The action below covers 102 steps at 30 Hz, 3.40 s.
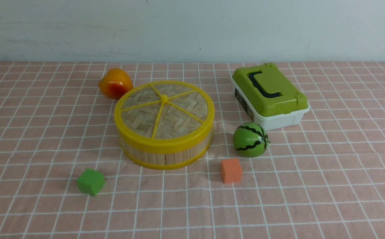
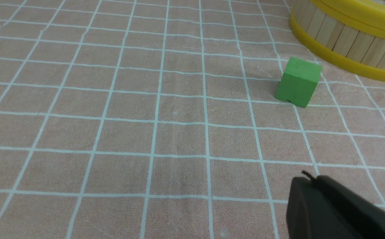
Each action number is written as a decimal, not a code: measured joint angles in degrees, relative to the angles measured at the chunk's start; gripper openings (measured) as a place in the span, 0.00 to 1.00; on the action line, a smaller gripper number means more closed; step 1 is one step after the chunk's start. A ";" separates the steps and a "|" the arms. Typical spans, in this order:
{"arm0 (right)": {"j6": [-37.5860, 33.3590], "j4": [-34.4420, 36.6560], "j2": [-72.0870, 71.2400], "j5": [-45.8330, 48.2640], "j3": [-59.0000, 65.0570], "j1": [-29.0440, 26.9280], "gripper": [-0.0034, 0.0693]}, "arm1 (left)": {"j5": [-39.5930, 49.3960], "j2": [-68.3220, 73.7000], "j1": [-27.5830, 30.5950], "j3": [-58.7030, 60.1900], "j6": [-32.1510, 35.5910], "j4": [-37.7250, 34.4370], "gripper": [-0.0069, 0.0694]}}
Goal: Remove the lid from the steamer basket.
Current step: Use the left arm to lift the lid of the steamer
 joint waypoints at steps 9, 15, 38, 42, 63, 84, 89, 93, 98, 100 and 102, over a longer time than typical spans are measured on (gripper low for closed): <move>0.00 0.00 0.00 0.00 0.00 0.00 0.38 | 0.00 0.00 0.00 0.00 0.00 0.20 0.09; 0.00 0.00 0.00 0.00 0.00 0.00 0.38 | 0.00 0.00 0.00 0.00 0.00 0.20 0.10; 0.00 0.00 0.00 0.00 0.00 0.00 0.38 | -36.73 0.00 0.00 0.00 0.01 0.86 0.12; 0.00 0.00 0.00 0.00 0.00 0.00 0.38 | -50.22 0.00 0.00 0.00 -2.86 0.70 0.13; 0.00 0.00 0.00 0.00 0.00 0.00 0.38 | -27.92 29.74 0.00 -35.49 -2.81 -2.44 0.14; 0.00 0.00 0.00 0.00 0.00 0.00 0.38 | 25.12 77.76 0.00 -69.77 17.83 -32.62 0.07; 0.00 0.00 0.00 0.00 0.00 0.00 0.38 | 29.14 86.33 -2.94 -75.87 20.10 -37.46 0.07; 0.00 0.00 0.00 0.00 0.00 0.00 0.38 | 30.85 93.06 -9.07 -84.74 18.12 -34.75 0.07; 0.00 0.00 0.00 0.00 0.00 0.00 0.38 | 34.68 101.03 -15.85 -99.31 10.66 -21.90 0.07; 0.00 0.00 0.00 0.00 0.00 0.00 0.38 | 35.95 102.52 -16.73 -102.15 8.72 -18.87 0.08; 0.00 0.00 0.00 0.00 0.00 0.00 0.38 | 38.59 106.03 -18.75 -108.83 4.82 -11.31 0.11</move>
